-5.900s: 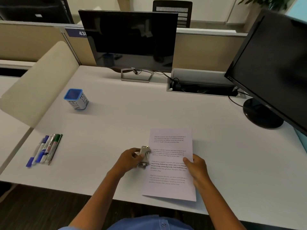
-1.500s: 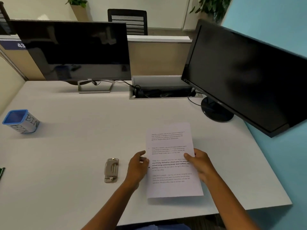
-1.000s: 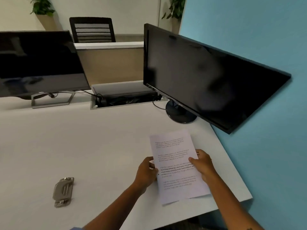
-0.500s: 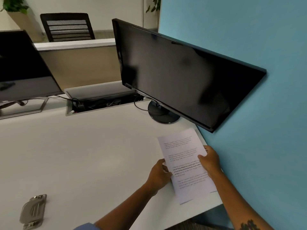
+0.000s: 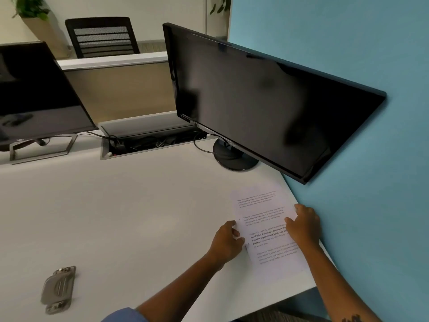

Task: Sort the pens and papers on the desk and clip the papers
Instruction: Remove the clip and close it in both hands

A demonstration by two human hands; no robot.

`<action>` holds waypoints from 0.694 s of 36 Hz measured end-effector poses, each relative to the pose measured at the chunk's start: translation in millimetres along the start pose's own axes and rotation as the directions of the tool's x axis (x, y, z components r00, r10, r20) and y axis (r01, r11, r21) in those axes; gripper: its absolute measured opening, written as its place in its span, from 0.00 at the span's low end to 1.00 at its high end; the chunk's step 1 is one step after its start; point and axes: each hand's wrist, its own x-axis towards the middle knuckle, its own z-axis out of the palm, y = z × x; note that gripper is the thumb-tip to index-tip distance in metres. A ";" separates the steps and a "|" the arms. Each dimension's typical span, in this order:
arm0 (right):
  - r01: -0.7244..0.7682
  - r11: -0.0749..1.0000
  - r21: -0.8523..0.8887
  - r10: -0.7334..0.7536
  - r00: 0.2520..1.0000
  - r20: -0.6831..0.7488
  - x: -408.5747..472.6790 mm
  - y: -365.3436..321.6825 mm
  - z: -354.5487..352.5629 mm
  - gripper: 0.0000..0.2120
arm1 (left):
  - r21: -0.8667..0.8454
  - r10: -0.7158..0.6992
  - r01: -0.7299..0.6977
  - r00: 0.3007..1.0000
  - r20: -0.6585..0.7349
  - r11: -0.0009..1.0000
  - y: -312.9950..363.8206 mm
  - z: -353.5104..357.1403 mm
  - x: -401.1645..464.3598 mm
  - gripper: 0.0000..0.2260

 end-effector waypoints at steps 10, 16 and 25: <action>0.047 0.991 0.125 -0.039 0.997 -0.071 -17.3 -19.1 10.3 0.30 | 0.215 0.241 -0.207 0.960 -0.144 0.954 -24.7 -37.7 -20.8 0.26; 0.235 0.958 0.166 -0.225 0.971 -0.080 -43.4 -58.9 30.1 0.30 | 0.423 0.420 -0.288 0.869 -0.262 0.859 -51.8 -83.2 -43.9 0.30; 0.507 0.818 0.270 -0.517 0.855 -0.039 -109.1 -143.3 76.7 0.30 | 0.583 0.441 -0.120 0.778 -0.447 0.803 -128.9 -173.9 -95.6 0.35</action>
